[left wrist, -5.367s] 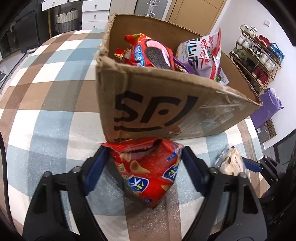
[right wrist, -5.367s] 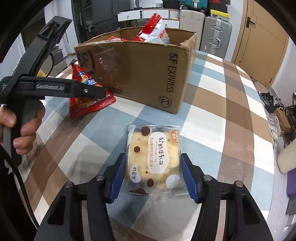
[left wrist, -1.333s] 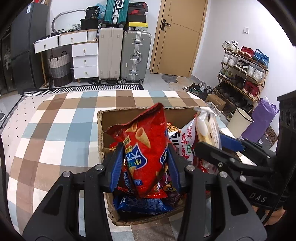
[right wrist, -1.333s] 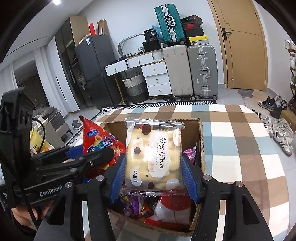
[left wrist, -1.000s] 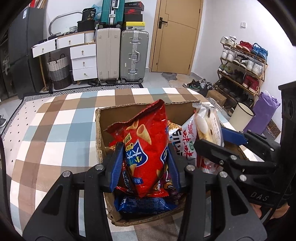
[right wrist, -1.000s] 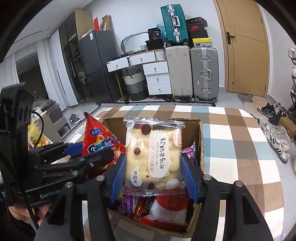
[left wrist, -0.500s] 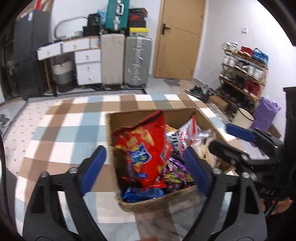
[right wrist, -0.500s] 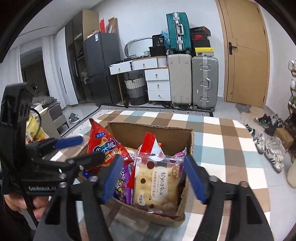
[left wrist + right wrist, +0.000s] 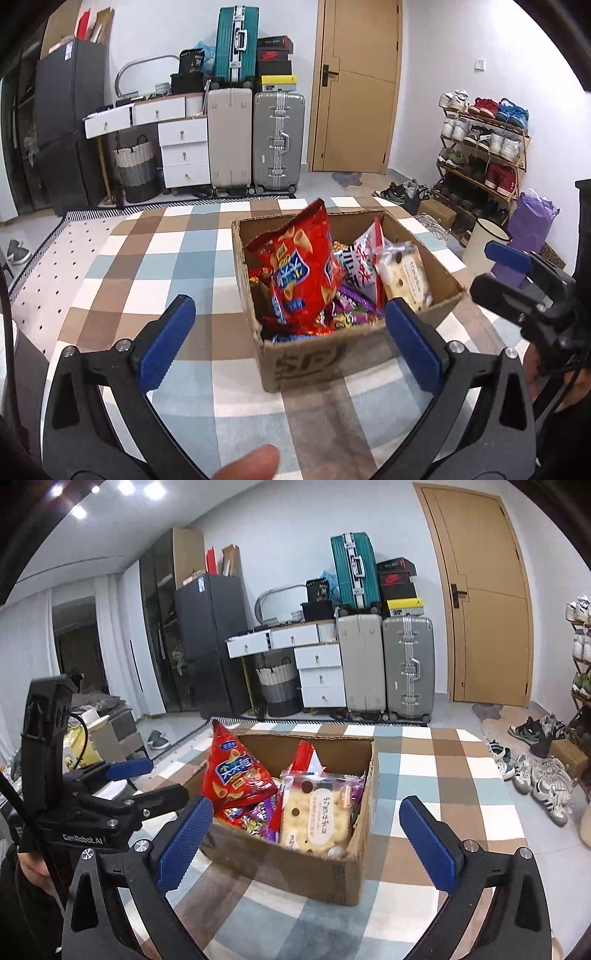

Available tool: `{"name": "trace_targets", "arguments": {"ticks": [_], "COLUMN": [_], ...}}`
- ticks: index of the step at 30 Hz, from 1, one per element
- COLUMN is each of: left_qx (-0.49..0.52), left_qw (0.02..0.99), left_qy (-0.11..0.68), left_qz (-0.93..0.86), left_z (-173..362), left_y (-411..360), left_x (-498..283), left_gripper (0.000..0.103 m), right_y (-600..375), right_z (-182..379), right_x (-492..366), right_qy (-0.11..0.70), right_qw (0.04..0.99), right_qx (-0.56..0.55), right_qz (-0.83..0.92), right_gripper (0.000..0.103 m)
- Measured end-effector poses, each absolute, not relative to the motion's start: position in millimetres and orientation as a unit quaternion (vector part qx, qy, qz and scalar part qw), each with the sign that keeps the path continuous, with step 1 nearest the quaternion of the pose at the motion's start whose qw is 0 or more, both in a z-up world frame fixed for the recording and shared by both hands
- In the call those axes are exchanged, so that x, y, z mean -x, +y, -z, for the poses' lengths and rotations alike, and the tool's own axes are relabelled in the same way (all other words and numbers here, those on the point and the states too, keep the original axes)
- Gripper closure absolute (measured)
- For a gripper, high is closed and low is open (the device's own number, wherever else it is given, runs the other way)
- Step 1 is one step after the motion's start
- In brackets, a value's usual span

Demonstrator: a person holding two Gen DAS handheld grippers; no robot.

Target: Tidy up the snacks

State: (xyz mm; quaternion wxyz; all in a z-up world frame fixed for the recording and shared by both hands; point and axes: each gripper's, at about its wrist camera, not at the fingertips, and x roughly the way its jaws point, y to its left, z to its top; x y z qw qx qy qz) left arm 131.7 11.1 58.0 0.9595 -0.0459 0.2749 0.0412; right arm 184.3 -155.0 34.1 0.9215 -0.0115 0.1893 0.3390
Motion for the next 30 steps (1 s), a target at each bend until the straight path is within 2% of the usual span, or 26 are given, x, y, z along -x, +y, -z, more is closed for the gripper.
{"name": "trace_targets", "arguments": {"ticks": [14,30], "left_qx": [0.044,0.042], "left_qw": [0.974,0.974], "left_qy": [0.215,0.215], "left_qz": [-0.057,-0.054], "left_z": [-16,-5], "left_y": [12,11], "left_x": [-85,-95], "left_gripper": [0.001,0.001], "right_y": [-165,-166], "right_z": [-1,6], "right_x": [-160,-155], "right_qy": [0.143,0.124], "right_qw": [0.930,0.935], "right_qx": [0.013,0.016], "right_qz": [-0.339,-0.331], "right_gripper": [0.000,0.000]}}
